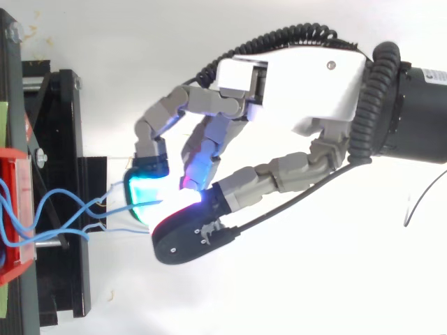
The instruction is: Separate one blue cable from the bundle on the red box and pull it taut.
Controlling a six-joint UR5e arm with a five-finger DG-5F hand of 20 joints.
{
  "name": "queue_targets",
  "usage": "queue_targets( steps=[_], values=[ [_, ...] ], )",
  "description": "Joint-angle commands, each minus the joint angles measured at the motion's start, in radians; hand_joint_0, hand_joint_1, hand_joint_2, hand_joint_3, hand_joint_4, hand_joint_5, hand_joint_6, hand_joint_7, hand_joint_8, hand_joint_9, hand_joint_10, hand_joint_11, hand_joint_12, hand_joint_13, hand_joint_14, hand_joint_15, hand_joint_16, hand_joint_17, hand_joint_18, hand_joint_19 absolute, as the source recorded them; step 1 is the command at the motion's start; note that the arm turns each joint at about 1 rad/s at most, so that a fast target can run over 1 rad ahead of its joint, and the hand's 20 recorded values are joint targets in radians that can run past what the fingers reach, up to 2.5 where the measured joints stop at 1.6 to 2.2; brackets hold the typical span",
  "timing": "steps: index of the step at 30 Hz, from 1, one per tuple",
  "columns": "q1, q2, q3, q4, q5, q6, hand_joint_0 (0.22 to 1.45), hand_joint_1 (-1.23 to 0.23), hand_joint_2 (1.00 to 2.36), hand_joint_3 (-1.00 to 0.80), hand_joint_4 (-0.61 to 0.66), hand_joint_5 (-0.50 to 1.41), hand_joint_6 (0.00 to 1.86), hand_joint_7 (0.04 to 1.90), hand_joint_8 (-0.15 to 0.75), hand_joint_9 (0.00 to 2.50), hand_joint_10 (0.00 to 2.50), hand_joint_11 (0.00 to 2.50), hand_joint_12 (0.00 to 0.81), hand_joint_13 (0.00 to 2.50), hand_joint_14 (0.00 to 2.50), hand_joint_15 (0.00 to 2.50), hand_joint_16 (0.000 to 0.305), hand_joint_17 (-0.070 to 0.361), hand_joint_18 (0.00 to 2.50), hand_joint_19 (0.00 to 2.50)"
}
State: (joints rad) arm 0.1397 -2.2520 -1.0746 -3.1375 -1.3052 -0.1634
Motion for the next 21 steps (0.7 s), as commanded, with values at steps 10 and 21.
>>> queue_targets(
  steps=[10,21],
  values=[
    [0.006,-0.001,-0.001,0.077,0.003,-0.004,0.65,-0.69,1.01,-0.38,0.03,-0.02,0.87,0.97,0.206,1.21,0.02,0.5,0.344,0.86,0.02,0.55,0.044,0.098,0.55,0.63],
    [0.006,0.0,-0.001,0.077,0.006,-0.004,0.65,-0.69,1.01,-0.38,0.03,-0.02,0.87,0.97,0.205,1.2,0.02,0.49,0.343,0.86,0.02,0.54,0.043,0.098,0.55,0.62]
  ],
)
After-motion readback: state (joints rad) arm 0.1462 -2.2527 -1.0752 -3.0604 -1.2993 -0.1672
